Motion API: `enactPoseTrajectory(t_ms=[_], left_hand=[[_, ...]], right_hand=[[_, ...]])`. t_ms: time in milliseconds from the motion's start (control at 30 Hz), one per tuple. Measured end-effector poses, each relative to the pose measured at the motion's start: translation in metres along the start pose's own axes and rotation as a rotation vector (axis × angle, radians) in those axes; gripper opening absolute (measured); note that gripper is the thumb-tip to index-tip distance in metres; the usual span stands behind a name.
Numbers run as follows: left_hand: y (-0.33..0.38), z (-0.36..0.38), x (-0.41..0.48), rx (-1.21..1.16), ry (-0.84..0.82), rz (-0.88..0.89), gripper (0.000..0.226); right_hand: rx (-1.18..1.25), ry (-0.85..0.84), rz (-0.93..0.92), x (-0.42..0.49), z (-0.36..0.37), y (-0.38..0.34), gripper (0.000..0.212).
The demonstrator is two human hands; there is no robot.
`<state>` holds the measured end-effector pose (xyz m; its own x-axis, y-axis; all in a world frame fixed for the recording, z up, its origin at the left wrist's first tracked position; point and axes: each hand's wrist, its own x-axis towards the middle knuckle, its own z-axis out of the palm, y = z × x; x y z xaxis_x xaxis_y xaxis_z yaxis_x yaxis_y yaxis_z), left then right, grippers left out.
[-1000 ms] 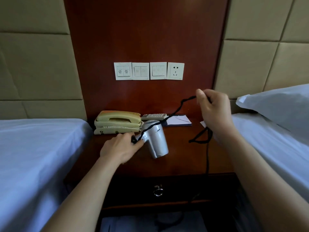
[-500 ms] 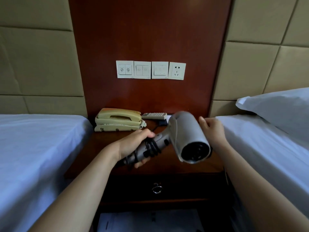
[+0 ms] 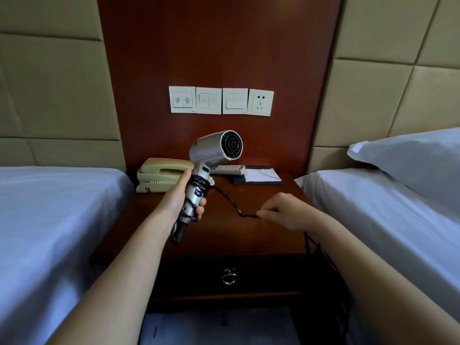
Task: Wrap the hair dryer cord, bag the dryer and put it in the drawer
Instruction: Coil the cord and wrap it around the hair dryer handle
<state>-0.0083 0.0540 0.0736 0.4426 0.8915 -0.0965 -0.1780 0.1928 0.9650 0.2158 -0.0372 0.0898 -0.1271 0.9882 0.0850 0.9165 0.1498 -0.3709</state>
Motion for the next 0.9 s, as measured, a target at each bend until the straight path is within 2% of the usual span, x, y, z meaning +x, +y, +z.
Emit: enactPoseTrajectory(t_ms=[67,133,200,267,333,467,533,667,800,900], left_hand=[[-0.003,0.002,0.004,0.026,0.085,0.021,0.060],[-0.005,0.004,0.005,0.057,0.142,0.053,0.057],[-0.006,0.008,0.002,0.098,0.158,0.085,0.047],[-0.006,0.012,0.000,0.149,0.131,0.110,0.038],[-0.005,0.014,-0.002,0.195,0.110,0.097,0.047],[-0.002,0.018,-0.008,0.339,0.085,0.068,0.075],[-0.001,0.026,-0.012,0.438,0.061,0.104,0.075],[-0.008,0.044,-0.013,0.553,0.049,0.165,0.064],[-0.012,0.053,-0.023,0.679,0.042,0.254,0.036],[-0.013,0.059,-0.032,0.679,0.036,0.302,0.033]], right_hand=[[-0.055,-0.063,-0.052,-0.005,-0.004,-0.015,0.023],[-0.105,-0.074,-0.091,-0.010,-0.006,-0.031,0.029],[-0.158,-0.071,-0.098,-0.014,-0.006,-0.044,0.039],[-0.210,-0.055,-0.105,-0.017,-0.004,-0.053,0.031],[-0.241,-0.022,-0.104,-0.020,-0.005,-0.059,0.023],[-0.245,0.070,-0.155,-0.024,-0.009,-0.067,0.028],[-0.251,0.112,-0.199,-0.024,-0.010,-0.071,0.024],[-0.283,0.116,-0.231,-0.022,-0.010,-0.080,0.020],[-0.344,0.085,-0.260,-0.022,-0.009,-0.086,0.023],[-0.321,0.077,-0.279,-0.024,-0.008,-0.088,0.016]])
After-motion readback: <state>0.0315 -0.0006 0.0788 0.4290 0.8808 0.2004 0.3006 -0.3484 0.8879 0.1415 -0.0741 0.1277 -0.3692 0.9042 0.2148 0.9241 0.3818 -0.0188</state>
